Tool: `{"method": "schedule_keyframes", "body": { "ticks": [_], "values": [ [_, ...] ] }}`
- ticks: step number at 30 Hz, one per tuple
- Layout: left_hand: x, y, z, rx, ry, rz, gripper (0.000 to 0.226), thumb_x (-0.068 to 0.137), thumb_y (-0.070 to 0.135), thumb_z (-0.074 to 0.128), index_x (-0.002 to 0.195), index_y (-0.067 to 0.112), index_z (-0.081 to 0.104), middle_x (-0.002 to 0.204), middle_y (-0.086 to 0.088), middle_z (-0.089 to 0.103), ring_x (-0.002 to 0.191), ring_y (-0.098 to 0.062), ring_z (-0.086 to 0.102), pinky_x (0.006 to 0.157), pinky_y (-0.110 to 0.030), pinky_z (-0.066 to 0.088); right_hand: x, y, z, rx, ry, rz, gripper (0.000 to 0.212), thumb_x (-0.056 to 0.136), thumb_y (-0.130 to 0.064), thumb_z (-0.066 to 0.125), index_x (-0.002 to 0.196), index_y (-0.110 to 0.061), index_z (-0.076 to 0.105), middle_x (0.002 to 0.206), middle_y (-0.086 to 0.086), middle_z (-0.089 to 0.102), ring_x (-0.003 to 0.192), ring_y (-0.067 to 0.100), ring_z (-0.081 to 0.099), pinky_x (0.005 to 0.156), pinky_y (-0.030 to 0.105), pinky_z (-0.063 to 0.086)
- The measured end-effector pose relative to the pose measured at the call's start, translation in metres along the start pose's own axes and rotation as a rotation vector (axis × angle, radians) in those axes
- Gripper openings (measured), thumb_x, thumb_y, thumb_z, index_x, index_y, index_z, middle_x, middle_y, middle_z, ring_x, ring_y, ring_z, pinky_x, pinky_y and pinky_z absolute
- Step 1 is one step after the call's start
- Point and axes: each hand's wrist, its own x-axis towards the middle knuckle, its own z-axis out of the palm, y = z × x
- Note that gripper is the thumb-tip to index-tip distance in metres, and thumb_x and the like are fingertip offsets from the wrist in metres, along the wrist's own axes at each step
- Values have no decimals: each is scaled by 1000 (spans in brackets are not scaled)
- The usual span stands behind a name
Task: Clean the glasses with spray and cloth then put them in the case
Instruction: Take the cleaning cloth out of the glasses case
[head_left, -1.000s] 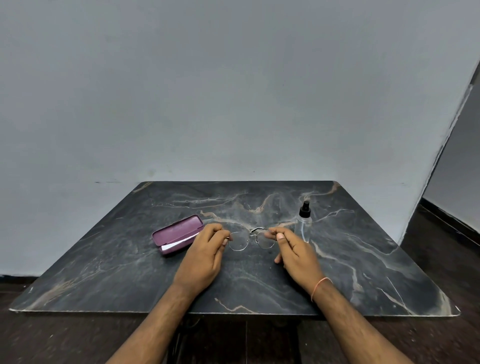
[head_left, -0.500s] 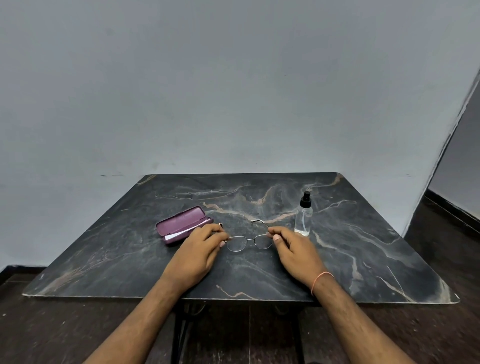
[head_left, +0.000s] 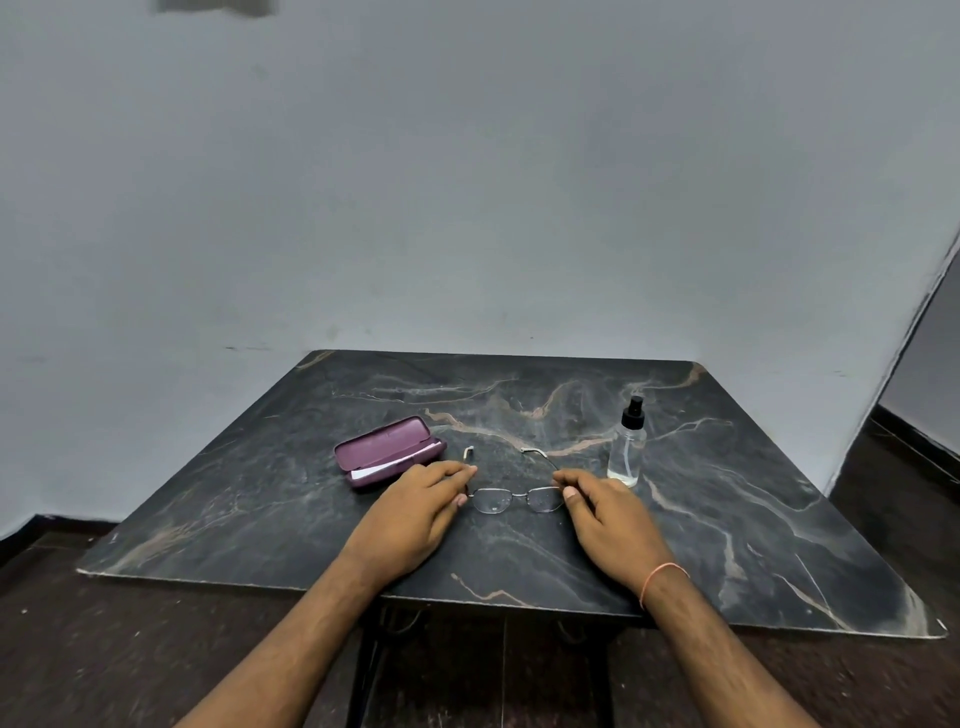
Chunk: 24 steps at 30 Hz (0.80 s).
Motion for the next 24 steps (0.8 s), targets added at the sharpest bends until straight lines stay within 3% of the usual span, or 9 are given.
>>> {"method": "schedule_keyframes", "body": {
  "ticks": [4, 7, 9, 11, 14, 18, 22, 24],
  "values": [
    [-6, -3, -9, 3, 180, -93, 45, 108, 43, 53, 150, 32, 65, 149, 14, 64, 130, -15, 63, 107, -43, 53, -1, -2, -1, 2, -1, 0, 33, 112, -35, 48, 140, -37, 65, 122, -10, 73, 120, 12, 60, 103, 35, 49],
    [-16, -12, -21, 20, 378, -359, 38, 104, 45, 58, 141, 38, 65, 142, 15, 64, 130, -17, 58, 101, -48, 46, -1, -1, -1, 12, -3, 4, 34, 112, -37, 48, 143, -39, 62, 123, -8, 73, 122, 12, 61, 104, 37, 51],
    [-23, -25, -28, 2, 418, -532, 31, 105, 42, 64, 136, 38, 67, 141, 14, 65, 132, -23, 58, 102, -53, 44, -1, 0, -1, 43, -9, 5, 36, 112, -39, 49, 146, -41, 60, 126, -8, 73, 125, 12, 61, 107, 39, 51],
    [-29, -38, -35, -53, 389, -700, 34, 104, 48, 66, 137, 39, 68, 144, 10, 65, 136, -29, 58, 106, -56, 43, -1, 0, 0, 80, 3, -3, 37, 111, -39, 51, 147, -39, 59, 130, -9, 73, 127, 13, 62, 109, 41, 51],
    [-30, -51, -43, -110, 263, -868, 57, 102, 64, 63, 151, 36, 60, 154, -1, 62, 147, -36, 53, 115, -61, 41, -2, 0, 2, 52, 68, -26, 37, 109, -37, 53, 145, -32, 61, 132, -9, 72, 128, 15, 62, 107, 38, 51],
    [-29, -58, -46, -75, 153, -861, 73, 98, 73, 62, 161, 38, 49, 155, -2, 63, 148, -38, 53, 116, -61, 43, -7, -4, 0, -21, 206, -138, 37, 108, -37, 51, 144, -30, 60, 137, -12, 66, 127, 7, 52, 106, 28, 39],
    [-27, -56, -42, 5, 111, -850, 69, 98, 77, 54, 157, 41, 53, 155, 6, 63, 148, -33, 49, 117, -58, 36, -12, -9, -4, 4, 305, -231, 39, 106, -37, 52, 143, -28, 60, 144, -11, 61, 137, 15, 52, 116, 37, 40],
    [-27, -56, -40, 21, 105, -836, 66, 99, 77, 51, 153, 40, 57, 153, 7, 64, 148, -30, 48, 117, -56, 34, -11, -16, -5, 25, 326, -251, 38, 106, -35, 53, 143, -28, 60, 141, -12, 62, 133, 15, 54, 115, 33, 39]
  ]
}}
